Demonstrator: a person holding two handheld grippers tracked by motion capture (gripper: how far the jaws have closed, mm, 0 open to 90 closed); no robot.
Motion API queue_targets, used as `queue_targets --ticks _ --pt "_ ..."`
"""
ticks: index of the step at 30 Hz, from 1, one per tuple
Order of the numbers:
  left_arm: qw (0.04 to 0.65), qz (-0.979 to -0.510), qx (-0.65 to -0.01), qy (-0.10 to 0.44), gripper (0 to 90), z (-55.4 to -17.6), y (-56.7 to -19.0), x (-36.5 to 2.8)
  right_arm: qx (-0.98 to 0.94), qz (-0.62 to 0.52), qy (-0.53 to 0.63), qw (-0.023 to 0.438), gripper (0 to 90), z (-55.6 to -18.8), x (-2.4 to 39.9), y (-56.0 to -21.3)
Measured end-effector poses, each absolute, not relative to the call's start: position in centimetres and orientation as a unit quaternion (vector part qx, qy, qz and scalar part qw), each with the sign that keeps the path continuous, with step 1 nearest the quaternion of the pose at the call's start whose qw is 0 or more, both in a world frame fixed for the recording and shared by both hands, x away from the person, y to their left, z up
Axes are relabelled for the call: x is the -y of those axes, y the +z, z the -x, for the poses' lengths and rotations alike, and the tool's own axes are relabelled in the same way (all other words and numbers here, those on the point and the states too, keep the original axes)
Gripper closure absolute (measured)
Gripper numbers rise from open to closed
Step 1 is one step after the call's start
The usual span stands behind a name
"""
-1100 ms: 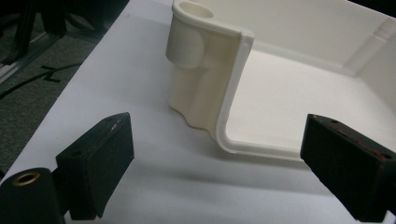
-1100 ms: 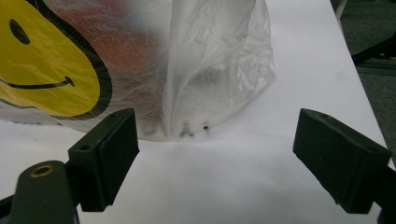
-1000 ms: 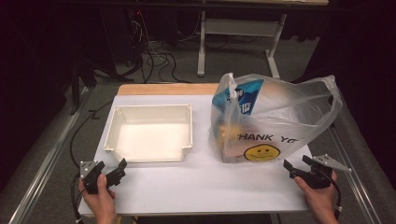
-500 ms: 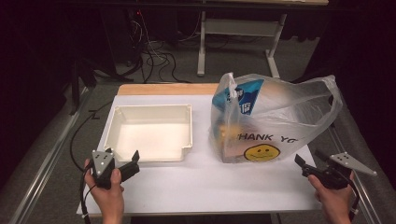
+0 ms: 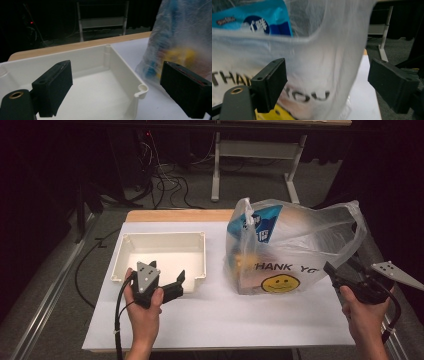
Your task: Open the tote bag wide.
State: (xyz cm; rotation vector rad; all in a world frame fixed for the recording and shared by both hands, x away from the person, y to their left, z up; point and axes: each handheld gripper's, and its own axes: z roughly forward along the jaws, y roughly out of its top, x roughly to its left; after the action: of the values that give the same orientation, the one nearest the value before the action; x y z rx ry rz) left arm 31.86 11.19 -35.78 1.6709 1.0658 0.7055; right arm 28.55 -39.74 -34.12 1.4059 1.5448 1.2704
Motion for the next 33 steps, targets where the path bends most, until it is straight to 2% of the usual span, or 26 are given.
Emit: queue_targets --ticks 3,5,7,10,12,15,21,27,33 --pt "0.498 -0.7 -0.427 0.283 11.7 -32.5 -35.1 -10.3 -0.587 -0.544 0.491 0.344 26.9 -29.4 39.5 -33.6" --pt "0.502 -0.703 -0.42 0.278 12.0 -32.9 -34.7 -9.9 -0.586 -0.546 0.488 0.347 40.1 -30.0 39.4 -33.5" --pt "0.511 -0.701 -0.414 0.276 12.9 -33.2 -34.4 -9.4 -0.582 -0.555 0.49 0.336 61.4 -30.3 39.3 -33.5" --pt "0.509 -0.707 -0.409 0.273 14.5 -33.5 -34.2 -8.7 -0.592 -0.555 0.501 0.301 77.8 -30.8 39.2 -33.9" --pt "0.521 -0.714 -0.394 0.252 12.6 -33.8 -34.0 -7.5 -0.602 -0.549 0.497 0.298 83.6 -31.0 38.9 -34.3" --pt "0.519 -0.726 -0.378 0.246 13.4 -33.8 -33.9 -5.8 -0.61 -0.546 0.492 0.295 88.3 -31.1 38.4 -35.0" --pt "0.524 -0.745 -0.33 0.248 15.3 -33.2 -33.6 -1.6 -0.634 -0.537 0.482 0.279 89.4 -31.6 37.1 -36.5" --pt "0.544 -0.743 -0.312 0.236 15.2 -32.7 -33.1 2.0 -0.645 -0.533 0.474 0.274 89.3 -31.7 36.1 -37.5" --pt "0.545 -0.727 -0.321 0.266 14.5 -32.6 -31.8 4.9 -0.657 -0.515 0.475 0.279 89.3 -31.5 35.1 -37.5"
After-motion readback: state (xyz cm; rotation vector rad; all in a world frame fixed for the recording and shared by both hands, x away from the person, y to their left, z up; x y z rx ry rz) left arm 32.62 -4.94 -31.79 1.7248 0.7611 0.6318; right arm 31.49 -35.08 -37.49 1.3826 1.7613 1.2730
